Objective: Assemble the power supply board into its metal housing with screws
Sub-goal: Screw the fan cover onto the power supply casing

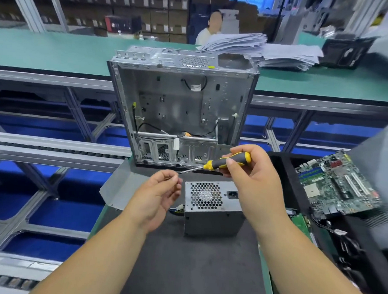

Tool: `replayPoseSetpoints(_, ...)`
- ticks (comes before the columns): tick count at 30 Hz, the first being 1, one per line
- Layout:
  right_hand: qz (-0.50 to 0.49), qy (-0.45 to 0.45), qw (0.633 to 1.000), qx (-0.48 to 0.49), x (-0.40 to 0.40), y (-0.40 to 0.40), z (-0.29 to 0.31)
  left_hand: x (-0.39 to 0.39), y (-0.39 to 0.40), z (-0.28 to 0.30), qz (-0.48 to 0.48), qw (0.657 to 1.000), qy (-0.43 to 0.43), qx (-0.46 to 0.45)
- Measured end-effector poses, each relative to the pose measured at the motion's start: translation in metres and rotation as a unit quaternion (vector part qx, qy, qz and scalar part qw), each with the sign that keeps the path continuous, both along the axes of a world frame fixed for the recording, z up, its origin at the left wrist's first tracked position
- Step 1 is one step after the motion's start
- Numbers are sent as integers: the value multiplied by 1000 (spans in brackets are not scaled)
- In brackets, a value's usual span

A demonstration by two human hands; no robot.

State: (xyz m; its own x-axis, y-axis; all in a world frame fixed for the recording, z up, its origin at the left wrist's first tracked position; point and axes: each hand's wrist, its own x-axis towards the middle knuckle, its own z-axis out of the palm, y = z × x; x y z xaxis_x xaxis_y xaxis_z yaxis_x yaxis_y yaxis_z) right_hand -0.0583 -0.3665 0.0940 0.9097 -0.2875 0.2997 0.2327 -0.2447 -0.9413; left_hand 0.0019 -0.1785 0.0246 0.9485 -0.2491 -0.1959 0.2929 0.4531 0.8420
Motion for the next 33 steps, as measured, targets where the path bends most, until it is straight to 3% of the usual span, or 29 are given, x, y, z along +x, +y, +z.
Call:
replayPoseSetpoints(16, -14, -10, 1000, -20, -7, -38, -7, 1, -33, 0, -39, 999, 15, 12)
replayPoseSetpoints(21, -45, 23, 998, 33, 1, -39, -8, 1, -23, 7, -46, 992, -93, 66)
replayPoseSetpoints(28, -33, 15, 999, 32, 13, -32, 3, 7, -10, 19, -69, 951, -226, 202)
replayPoseSetpoints(31, -13, 0, 999, -49, 14, -23, 9, 7, -5, 16, -102, 925, -256, 262)
replayPoseSetpoints(33, 0, 9, 990, -142, 13, -15, 14, 6, 0, 10, -101, 887, -295, 340)
